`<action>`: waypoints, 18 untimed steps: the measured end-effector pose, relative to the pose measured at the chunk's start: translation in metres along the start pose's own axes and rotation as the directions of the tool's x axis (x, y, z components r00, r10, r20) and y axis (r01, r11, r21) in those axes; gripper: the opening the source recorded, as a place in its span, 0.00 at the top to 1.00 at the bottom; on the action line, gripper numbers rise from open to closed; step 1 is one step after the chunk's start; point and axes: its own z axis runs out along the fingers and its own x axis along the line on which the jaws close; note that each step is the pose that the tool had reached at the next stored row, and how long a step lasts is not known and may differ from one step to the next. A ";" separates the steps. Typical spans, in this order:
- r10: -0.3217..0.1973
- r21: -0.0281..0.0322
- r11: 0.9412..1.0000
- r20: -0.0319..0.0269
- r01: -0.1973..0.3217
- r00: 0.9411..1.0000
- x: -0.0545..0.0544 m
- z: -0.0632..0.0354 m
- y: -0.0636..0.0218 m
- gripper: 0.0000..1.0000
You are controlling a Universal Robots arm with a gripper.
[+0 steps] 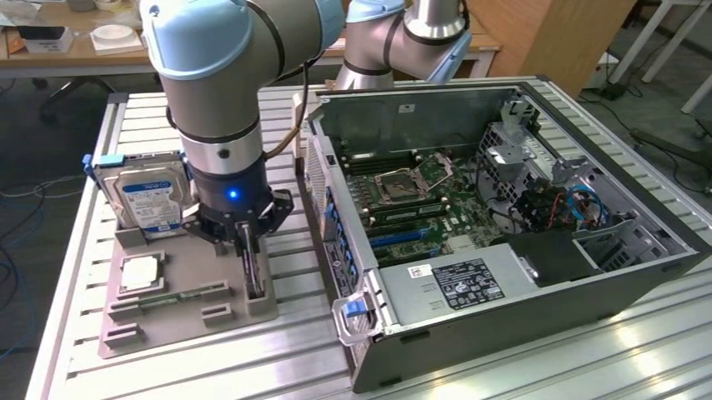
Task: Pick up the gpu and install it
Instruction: 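Pick up the gpu and move the gpu toward the slot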
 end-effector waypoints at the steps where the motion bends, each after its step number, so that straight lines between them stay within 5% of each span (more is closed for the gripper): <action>1: 0.000 0.000 1.000 0.000 0.000 1.000 0.000 0.0000 0.0000 0.74; 18: 0.000 0.000 1.000 0.000 0.000 1.000 0.000 -0.0005 0.0000 0.74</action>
